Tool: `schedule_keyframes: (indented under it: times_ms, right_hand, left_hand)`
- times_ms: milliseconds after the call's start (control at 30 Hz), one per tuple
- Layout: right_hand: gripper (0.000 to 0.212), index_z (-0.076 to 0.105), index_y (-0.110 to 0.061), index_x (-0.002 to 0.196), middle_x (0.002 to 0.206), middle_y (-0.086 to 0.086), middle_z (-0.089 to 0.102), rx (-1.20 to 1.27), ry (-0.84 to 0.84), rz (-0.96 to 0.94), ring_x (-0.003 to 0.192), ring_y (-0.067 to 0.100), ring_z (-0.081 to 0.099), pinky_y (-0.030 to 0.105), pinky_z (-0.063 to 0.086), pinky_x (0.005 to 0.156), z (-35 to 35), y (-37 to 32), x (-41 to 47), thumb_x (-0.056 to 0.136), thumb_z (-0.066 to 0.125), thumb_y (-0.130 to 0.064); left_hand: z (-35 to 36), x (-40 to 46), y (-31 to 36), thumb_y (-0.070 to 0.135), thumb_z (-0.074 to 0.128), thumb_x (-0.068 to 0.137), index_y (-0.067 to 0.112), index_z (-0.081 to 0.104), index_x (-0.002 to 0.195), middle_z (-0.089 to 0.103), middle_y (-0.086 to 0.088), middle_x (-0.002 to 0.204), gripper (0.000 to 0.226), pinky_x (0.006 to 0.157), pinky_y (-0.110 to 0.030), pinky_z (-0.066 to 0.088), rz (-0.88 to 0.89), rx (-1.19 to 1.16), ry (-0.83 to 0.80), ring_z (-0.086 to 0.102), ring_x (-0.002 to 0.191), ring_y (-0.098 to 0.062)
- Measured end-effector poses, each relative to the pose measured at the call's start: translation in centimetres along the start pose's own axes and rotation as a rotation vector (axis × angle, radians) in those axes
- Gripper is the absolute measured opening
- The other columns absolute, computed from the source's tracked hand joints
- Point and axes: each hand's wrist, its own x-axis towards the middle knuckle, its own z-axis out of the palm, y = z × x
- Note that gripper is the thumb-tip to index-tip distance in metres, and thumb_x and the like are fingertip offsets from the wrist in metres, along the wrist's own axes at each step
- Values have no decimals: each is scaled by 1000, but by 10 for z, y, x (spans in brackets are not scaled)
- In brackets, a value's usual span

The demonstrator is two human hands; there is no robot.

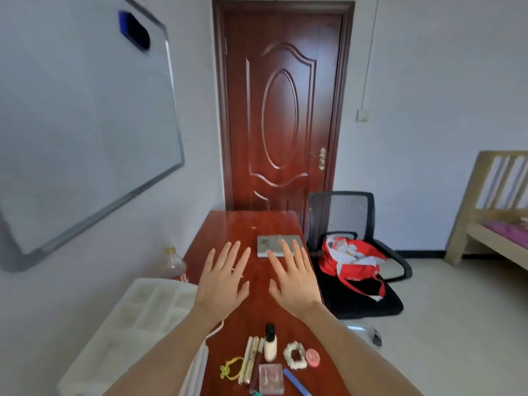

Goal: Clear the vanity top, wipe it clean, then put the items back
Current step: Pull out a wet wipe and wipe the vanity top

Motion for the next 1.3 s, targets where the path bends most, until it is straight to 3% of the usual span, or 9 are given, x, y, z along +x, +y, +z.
schedule_keyframes:
  times_ms: [133, 300, 433, 533, 667, 833, 1300]
  right_hand:
    - [57, 44, -22, 136, 145, 14, 39, 74, 113, -68, 135, 37, 31, 50, 22, 109, -34, -23, 46, 82, 44, -42]
    - [62, 40, -23, 137, 145, 17, 37, 188, 182, -312, 136, 40, 28, 55, 31, 107, -64, -66, 75, 79, 42, -44]
    - [65, 34, -23, 141, 148, 18, 32, 268, 269, -504, 137, 39, 19, 52, 18, 109, -95, -125, 78, 82, 38, -49]
    - [67, 31, -24, 143, 149, 18, 30, 421, 337, -676, 138, 38, 17, 52, 17, 109, -129, -178, 57, 81, 41, -48]
    - [64, 38, -24, 140, 147, 17, 34, 662, 383, -821, 137, 39, 24, 54, 27, 108, -182, -249, 12, 79, 44, -44]
    - [61, 37, -22, 140, 148, 17, 32, 906, 412, -991, 137, 40, 23, 49, 16, 112, -258, -337, -62, 82, 42, -39]
    - [57, 33, -22, 142, 148, 18, 32, 1428, 464, -1549, 138, 36, 24, 51, 25, 109, -481, -539, -370, 87, 35, -38]
  left_hand:
    - [-48, 0, -24, 47, 34, 82, 18, 34, 139, 46, -13, 140, 64, 105, -52, 28, -145, 62, 83, 42, 130, -30]
    - [-104, -44, -48, 52, 34, 82, 21, 32, 139, 45, -13, 141, 65, 103, -54, 31, -304, 165, 117, 43, 129, -32]
    - [-156, -109, -61, 53, 23, 91, 20, 29, 142, 39, -14, 145, 61, 105, -54, 30, -500, 303, 118, 38, 131, -31]
    - [-204, -172, -56, 51, 29, 91, 19, 31, 143, 33, -15, 148, 61, 105, -53, 25, -605, 433, 93, 31, 135, -30]
    - [-277, -258, -35, 49, 37, 88, 20, 30, 145, 31, -14, 149, 64, 108, -51, 22, -774, 615, 70, 31, 136, -31]
    - [-366, -364, 9, 47, 36, 90, 21, 27, 146, 29, -14, 150, 63, 107, -51, 23, -976, 813, 52, 29, 137, -31]
    - [-570, -645, 171, 49, 34, 89, 22, 20, 147, 28, -12, 150, 65, 109, -52, 18, -1527, 1304, -179, 27, 138, -30]
